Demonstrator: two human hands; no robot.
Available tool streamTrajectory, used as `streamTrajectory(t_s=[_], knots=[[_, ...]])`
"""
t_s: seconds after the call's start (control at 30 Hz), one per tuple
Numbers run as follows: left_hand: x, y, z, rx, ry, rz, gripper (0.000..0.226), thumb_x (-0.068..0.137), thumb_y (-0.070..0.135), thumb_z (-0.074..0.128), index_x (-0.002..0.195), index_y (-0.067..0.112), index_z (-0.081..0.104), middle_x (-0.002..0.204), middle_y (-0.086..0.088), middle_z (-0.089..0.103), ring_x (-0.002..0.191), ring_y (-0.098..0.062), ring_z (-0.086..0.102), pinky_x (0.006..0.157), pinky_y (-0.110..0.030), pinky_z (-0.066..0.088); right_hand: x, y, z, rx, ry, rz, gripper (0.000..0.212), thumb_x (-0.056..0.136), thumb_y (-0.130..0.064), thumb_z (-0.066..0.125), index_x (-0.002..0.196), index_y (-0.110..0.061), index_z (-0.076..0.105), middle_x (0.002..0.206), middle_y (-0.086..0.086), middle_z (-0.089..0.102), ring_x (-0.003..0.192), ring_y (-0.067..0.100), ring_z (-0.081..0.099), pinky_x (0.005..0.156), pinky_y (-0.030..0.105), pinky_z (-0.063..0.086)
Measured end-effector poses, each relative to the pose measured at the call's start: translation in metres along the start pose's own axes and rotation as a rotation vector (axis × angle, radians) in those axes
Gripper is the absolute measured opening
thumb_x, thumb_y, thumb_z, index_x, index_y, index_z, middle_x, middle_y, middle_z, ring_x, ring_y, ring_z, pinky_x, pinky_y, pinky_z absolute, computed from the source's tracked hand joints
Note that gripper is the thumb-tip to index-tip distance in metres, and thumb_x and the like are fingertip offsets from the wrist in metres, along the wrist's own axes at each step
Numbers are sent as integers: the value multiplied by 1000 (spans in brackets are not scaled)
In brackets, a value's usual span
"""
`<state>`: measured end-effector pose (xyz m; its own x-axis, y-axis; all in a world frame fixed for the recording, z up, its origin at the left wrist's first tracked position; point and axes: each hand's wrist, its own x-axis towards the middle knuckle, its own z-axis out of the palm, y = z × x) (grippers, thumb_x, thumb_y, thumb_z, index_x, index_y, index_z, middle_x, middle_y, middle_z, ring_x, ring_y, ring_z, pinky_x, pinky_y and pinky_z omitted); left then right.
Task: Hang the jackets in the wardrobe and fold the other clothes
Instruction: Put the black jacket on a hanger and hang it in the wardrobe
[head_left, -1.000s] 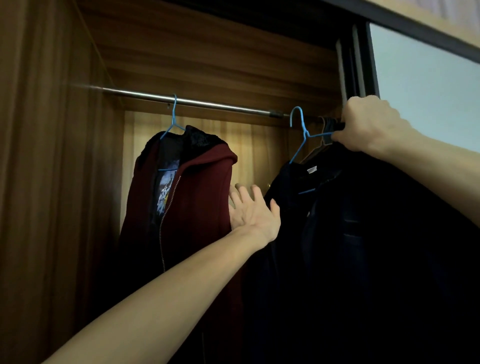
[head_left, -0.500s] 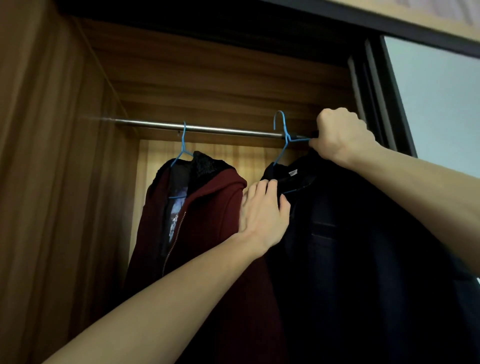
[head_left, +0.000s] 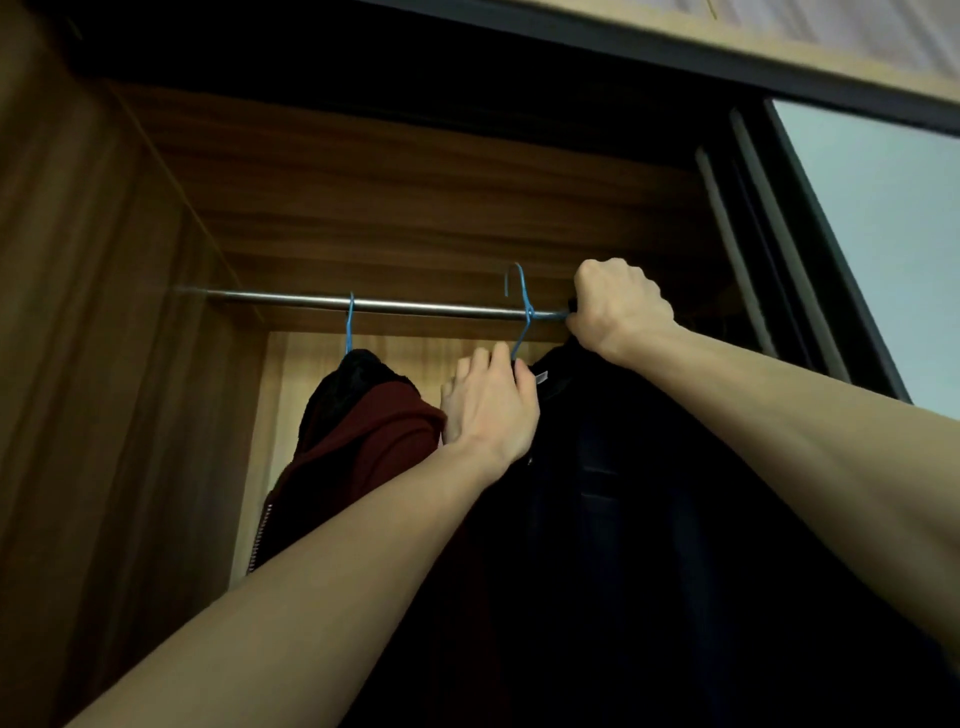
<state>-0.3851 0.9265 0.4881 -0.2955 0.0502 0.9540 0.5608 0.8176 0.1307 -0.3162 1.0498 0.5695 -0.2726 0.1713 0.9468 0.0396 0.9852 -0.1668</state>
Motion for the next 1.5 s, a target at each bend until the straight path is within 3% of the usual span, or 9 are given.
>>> streamTrajectory(t_s=[0.17,0.4,0.67,0.77,0.87,1.0,1.1,1.3,1.5], knots=[[16,-17,-1,20,13,-6,36,110,36,30,131,17,52,133,-6,59,126,-28,50,102,-44,38,16,-18,14,51,-4,6,14,95,-9,72,102,-13,60,99,9,57,85,28,54,66,39,44],[19,-35,-5,68,-28,84,37,109,37,30,134,19,52,132,-4,59,121,-26,53,99,-41,41,19,-29,40,70,-73,22,23,95,-13,69,117,-11,63,121,13,62,113,37,63,73,38,43],[8,-40,-5,75,-73,111,36,109,38,31,130,19,53,127,-3,59,118,-24,54,90,-39,42,2,-35,46,51,-190,32,27,95,-16,70,121,-14,61,100,7,50,91,28,53,72,38,45],[4,-40,-11,63,-82,99,36,109,38,31,130,19,53,127,-3,59,119,-24,53,87,-40,42,-3,-42,42,39,-188,18,27,95,-16,71,121,-13,62,104,8,54,102,31,61,73,38,45],[-1,-42,-20,40,-75,81,35,109,37,31,128,18,53,126,-4,59,119,-25,52,85,-38,40,-8,-49,36,-21,-229,-56,27,97,-24,69,120,-13,62,107,7,57,107,32,64,74,38,45],[-14,-46,-38,-1,-85,86,39,110,37,30,138,18,50,132,-5,59,124,-27,53,93,-42,44,-24,-48,18,-190,-334,-175,24,100,-40,62,108,-17,60,103,6,54,94,29,57,76,37,42],[-27,-46,-50,-34,-115,85,41,110,39,30,145,21,45,139,-2,56,128,-25,53,92,-41,41,-42,-39,1,-261,-379,-220,37,100,-48,60,117,-14,60,119,9,60,109,32,61,79,37,45],[-59,-44,-67,-190,-136,83,44,110,41,32,150,26,42,146,4,54,134,-18,50,96,-35,37,-93,-11,-18,-336,-226,-339,63,97,-59,55,145,-18,48,139,10,55,131,33,51,102,46,44],[-114,-37,-67,-325,-151,62,45,109,42,36,153,32,40,151,9,50,140,-12,44,106,-33,37,-167,15,-21,-135,-45,-345,68,98,-56,54,153,-17,45,153,8,48,145,29,42,118,44,34]])
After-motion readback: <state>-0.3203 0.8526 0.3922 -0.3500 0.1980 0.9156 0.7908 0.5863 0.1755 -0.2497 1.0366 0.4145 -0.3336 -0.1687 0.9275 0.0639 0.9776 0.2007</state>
